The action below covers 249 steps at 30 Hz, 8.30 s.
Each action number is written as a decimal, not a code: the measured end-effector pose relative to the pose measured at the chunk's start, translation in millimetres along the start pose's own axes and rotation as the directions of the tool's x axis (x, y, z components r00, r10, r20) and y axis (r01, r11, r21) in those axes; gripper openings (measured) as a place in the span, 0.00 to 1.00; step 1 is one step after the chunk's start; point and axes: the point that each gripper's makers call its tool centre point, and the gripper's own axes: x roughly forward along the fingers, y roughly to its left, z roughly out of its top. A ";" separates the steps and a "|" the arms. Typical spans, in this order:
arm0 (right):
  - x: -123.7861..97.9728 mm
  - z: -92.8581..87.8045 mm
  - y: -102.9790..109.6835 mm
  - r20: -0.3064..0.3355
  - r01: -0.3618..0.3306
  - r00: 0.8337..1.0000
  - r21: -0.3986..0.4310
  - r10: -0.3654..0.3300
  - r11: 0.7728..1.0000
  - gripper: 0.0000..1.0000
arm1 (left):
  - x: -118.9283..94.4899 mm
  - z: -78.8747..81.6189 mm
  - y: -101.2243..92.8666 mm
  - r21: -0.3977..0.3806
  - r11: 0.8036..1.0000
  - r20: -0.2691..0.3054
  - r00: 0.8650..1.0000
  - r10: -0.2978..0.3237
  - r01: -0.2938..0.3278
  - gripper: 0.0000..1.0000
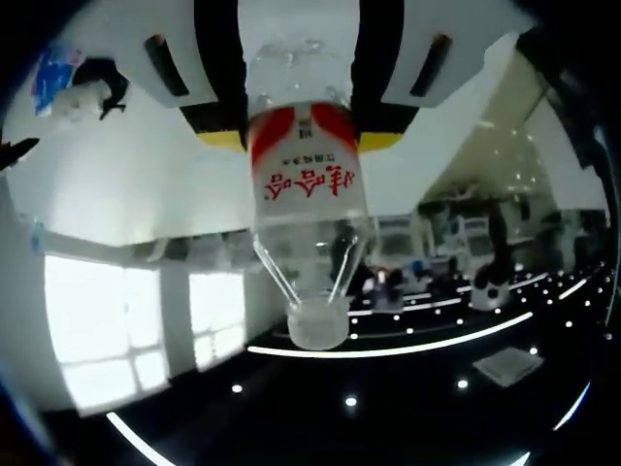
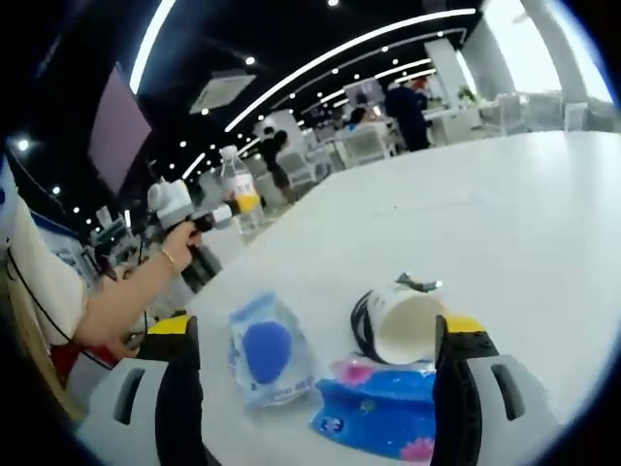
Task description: Arrange the tabletop items into an orderly group along one side of the table until the central work area is clear of visible clutter.
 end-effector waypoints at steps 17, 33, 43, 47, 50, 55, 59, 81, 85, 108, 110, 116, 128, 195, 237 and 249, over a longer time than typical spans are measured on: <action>1.4 -9.6 -12.4 -0.042 0.049 0.998 0.051 -0.047 0.997 0.99 | 51.7 -50.2 17.1 0.016 1.000 -0.028 1.000 0.003 -0.003 0.38; 9.5 -26.1 -5.8 -0.101 0.030 0.995 0.082 -0.021 0.996 0.99 | 70.8 -75.3 16.1 -0.006 1.000 -0.020 1.000 -0.006 0.006 0.37; 17.2 -38.9 7.2 -0.155 0.003 0.988 0.052 0.005 0.999 0.99 | 73.0 -90.7 18.2 -0.021 1.000 -0.031 0.999 0.008 -0.009 0.37; 19.0 -39.7 7.4 -0.152 0.003 0.988 0.067 0.007 0.998 0.99 | 71.7 -103.1 15.9 -0.014 1.000 -0.057 0.998 0.012 -0.013 0.38; 21.1 -42.6 8.4 -0.162 -0.001 0.987 0.066 0.012 0.998 0.99 | 63.7 -103.0 12.9 -0.026 0.999 -0.044 0.999 0.031 -0.032 0.38; 22.2 -45.8 6.0 -0.172 0.004 0.985 0.075 0.009 0.997 0.99 | 64.5 -104.0 5.3 -0.002 1.000 -0.044 0.999 0.028 -0.028 0.38; 22.2 -46.3 4.7 -0.173 0.008 0.985 0.085 0.007 0.996 0.98 | 66.0 -104.1 3.8 0.003 1.000 -0.047 0.999 0.027 -0.027 0.38; 16.3 -40.9 0.2 -0.152 0.021 0.988 0.130 -0.001 0.991 0.90 | 65.3 -108.4 -2.8 0.035 0.996 -0.094 0.992 0.084 -0.081 0.38; 16.4 -40.9 1.1 -0.154 0.016 0.988 0.128 0.004 0.992 0.90 | 67.4 -107.4 -2.5 0.031 0.993 -0.100 0.989 0.113 -0.110 0.38; 15.8 -20.2 4.6 -0.070 -0.004 0.997 0.120 0.012 0.993 0.87 | 57.9 -89.9 4.8 0.033 0.995 -0.093 0.990 0.101 -0.099 0.52; 16.5 -19.0 4.5 -0.066 -0.003 0.998 0.119 0.011 0.993 0.87 | 52.9 -89.6 4.8 0.005 0.996 -0.111 0.990 0.087 -0.087 0.56; 22.1 -12.5 5.7 -0.057 -0.008 0.998 0.110 0.014 0.994 0.86 | 38.2 -88.9 3.5 -0.006 0.998 -0.139 0.988 0.061 -0.063 0.69; 25.3 -8.1 -0.2 -0.081 0.022 0.997 0.102 -0.014 0.995 0.81 | -0.2 -74.1 3.2 0.005 1.000 -0.151 0.988 0.028 -0.027 0.99; 56.2 -43.4 -47.7 -0.199 0.148 0.974 0.193 -0.109 0.970 0.02 | -131.2 -48.7 -122.7 0.031 0.908 -0.175 0.897 -0.406 0.418 0.90; 17.3 -55.6 87.0 -0.559 -0.308 0.819 -0.237 0.130 0.921 0.01 | -174.8 -68.2 -180.6 0.259 0.728 -0.325 0.767 -0.553 0.634 0.86; 4.8 -74.6 111.1 -0.665 -0.405 0.737 -0.289 0.122 0.867 0.01 | -191.2 -82.0 -199.7 0.300 0.637 -0.417 0.698 -0.582 0.710 0.76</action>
